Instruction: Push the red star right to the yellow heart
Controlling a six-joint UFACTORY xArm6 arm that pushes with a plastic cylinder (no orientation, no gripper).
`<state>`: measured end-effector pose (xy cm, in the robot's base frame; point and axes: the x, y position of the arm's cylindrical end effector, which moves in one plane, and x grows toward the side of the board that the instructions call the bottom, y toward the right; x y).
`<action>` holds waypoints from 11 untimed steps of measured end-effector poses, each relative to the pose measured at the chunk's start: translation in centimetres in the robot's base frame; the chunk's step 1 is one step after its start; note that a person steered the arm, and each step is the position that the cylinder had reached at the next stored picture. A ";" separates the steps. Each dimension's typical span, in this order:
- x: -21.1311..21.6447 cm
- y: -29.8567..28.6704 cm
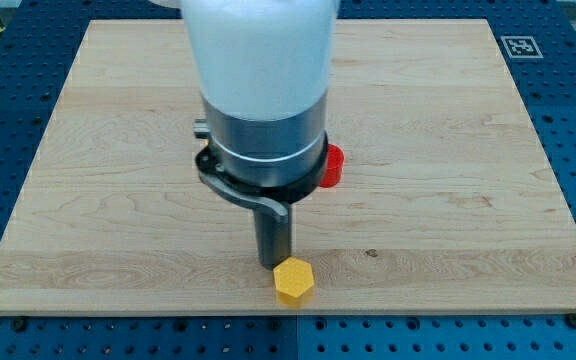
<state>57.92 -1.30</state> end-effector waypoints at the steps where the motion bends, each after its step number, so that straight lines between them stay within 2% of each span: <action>1: -1.3 0.6; 11: -19.7 0.9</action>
